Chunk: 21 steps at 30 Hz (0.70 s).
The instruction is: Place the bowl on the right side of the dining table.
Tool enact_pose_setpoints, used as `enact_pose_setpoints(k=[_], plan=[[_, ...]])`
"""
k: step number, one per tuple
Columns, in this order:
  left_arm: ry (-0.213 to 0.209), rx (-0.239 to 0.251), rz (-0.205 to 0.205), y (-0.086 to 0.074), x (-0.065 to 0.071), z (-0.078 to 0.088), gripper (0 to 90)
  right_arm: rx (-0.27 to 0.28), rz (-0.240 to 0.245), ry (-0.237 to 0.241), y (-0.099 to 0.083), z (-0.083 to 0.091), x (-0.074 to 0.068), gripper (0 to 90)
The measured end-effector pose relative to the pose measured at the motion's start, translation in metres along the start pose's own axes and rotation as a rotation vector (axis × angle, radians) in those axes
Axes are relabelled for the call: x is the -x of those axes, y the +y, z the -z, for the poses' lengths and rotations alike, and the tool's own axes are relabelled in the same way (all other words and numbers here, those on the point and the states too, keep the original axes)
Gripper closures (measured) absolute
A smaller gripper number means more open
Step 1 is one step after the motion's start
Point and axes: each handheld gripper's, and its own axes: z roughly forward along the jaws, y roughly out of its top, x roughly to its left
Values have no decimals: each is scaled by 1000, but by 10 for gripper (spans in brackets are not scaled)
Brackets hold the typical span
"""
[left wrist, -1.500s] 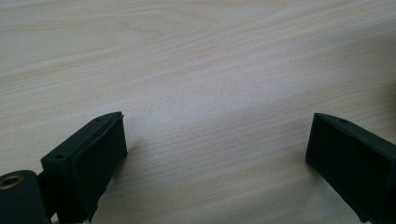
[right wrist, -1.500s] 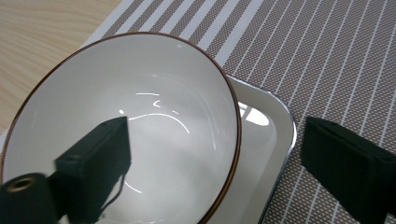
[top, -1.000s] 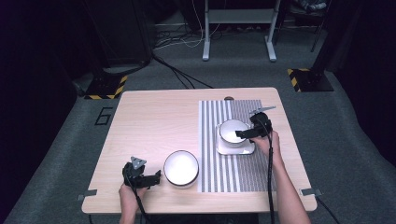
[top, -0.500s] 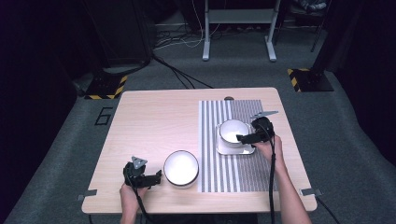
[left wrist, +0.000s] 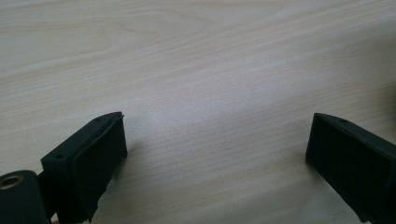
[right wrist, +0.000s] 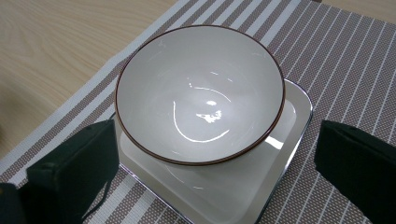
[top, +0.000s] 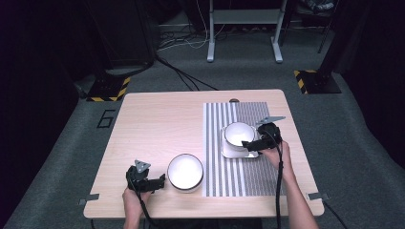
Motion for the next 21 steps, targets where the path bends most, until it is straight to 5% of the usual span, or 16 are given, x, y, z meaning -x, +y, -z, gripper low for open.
enact_pose_setpoints(k=[21], plan=[[2,1,1,0,0,0,48,19,31,4,-9,13,-12,0]])
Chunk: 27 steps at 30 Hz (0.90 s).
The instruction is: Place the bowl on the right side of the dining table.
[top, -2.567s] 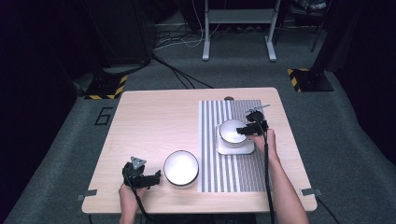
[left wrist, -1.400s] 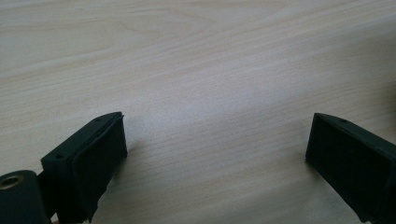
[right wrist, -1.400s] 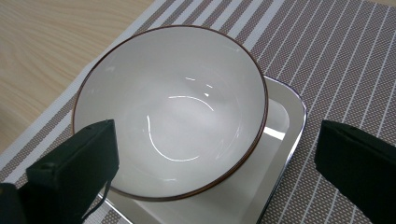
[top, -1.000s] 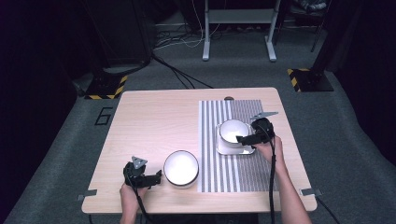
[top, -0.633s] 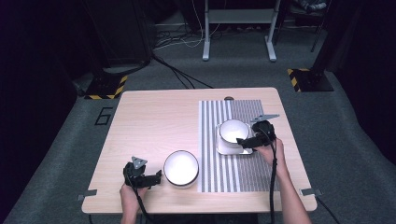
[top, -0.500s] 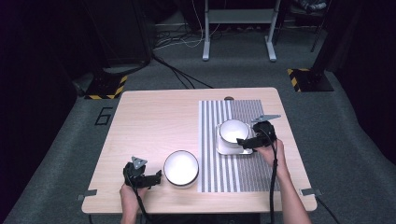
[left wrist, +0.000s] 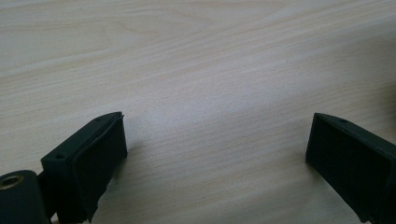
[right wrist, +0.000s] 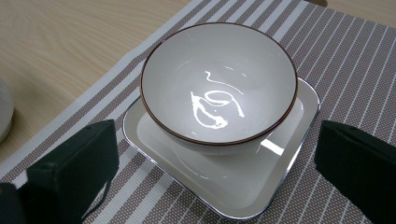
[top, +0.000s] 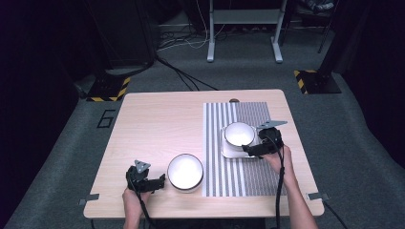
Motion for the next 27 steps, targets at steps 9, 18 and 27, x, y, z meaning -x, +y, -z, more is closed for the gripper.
enact_pose_setpoints(k=[9,18,27], plan=[[-2,-2,0,0,0,0,48,9,24,-13,-6,8,-7,0],[-2,-3,0,0,0,0,48,19,25,-33,-14,18,-9,0],[-2,-3,0,0,0,0,48,11,28,-53,-29,24,-6,0]])
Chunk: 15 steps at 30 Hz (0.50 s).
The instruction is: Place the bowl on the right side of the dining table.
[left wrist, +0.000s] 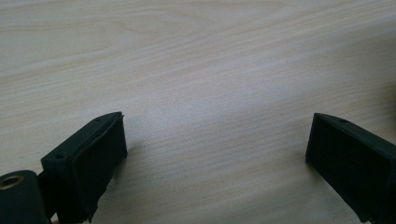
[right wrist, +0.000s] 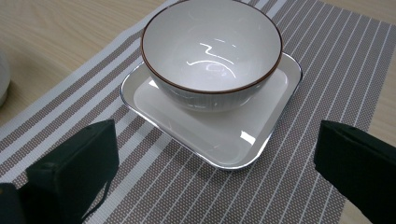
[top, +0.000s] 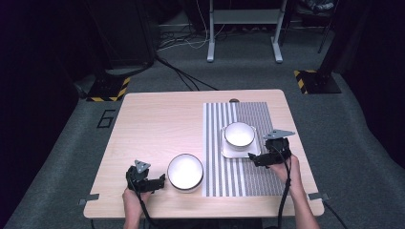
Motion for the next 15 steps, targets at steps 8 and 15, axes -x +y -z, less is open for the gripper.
enact_pose_setpoints(k=[8,15], plan=[[0,0,0,0,0,0,48,-9,-22,-16,-15,3,3,0],[0,0,0,0,0,0,48,-14,-41,-33,-33,7,7,0]])
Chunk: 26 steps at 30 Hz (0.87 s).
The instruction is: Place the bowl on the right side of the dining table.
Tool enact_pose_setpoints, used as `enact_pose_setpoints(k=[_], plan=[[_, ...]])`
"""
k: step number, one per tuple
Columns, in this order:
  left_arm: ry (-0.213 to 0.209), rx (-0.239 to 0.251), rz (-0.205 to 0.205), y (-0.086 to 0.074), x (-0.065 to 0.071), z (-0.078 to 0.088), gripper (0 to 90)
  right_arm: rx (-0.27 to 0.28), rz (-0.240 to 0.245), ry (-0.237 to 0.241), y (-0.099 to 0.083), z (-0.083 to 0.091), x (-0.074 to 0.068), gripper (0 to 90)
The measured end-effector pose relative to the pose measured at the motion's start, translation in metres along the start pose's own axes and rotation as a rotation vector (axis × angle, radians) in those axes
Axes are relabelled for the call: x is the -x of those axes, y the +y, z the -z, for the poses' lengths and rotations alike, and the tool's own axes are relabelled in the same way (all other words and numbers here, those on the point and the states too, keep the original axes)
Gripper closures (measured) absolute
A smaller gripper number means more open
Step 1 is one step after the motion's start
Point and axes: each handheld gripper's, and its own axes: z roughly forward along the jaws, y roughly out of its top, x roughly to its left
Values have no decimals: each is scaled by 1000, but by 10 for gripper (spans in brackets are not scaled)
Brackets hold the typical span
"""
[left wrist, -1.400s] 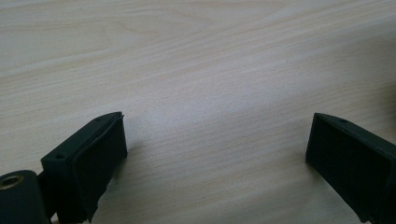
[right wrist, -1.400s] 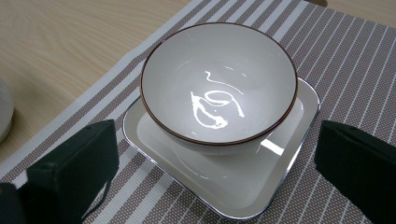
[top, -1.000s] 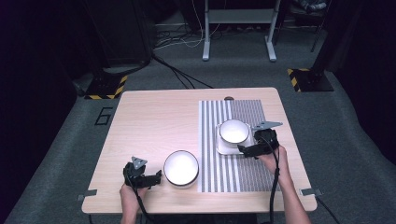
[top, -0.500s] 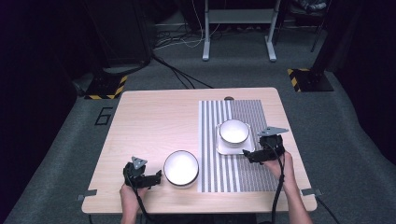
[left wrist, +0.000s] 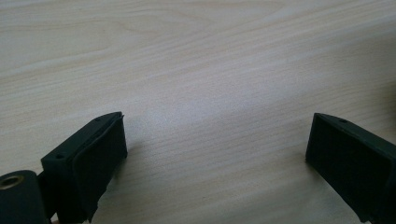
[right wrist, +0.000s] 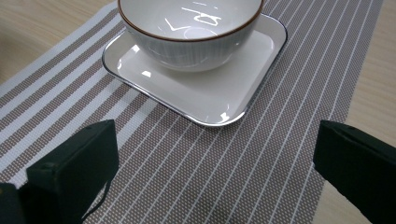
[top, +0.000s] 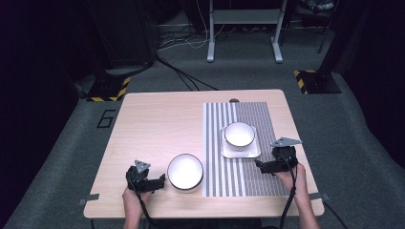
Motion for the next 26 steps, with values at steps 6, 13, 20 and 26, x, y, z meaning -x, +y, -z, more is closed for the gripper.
enact_pose_setpoints(k=[6,13,20,26], plan=[[0,0,0,0,0,0,48,-16,-43,-10,-22,-3,8,0],[0,0,0,0,0,0,48,-44,-52,-43,-50,-15,11,0],[0,0,0,0,0,0,48,-32,-47,-66,-63,-24,12,0],[0,2,-1,0,0,0,48,-25,-50,-75,-63,-24,11,0]])
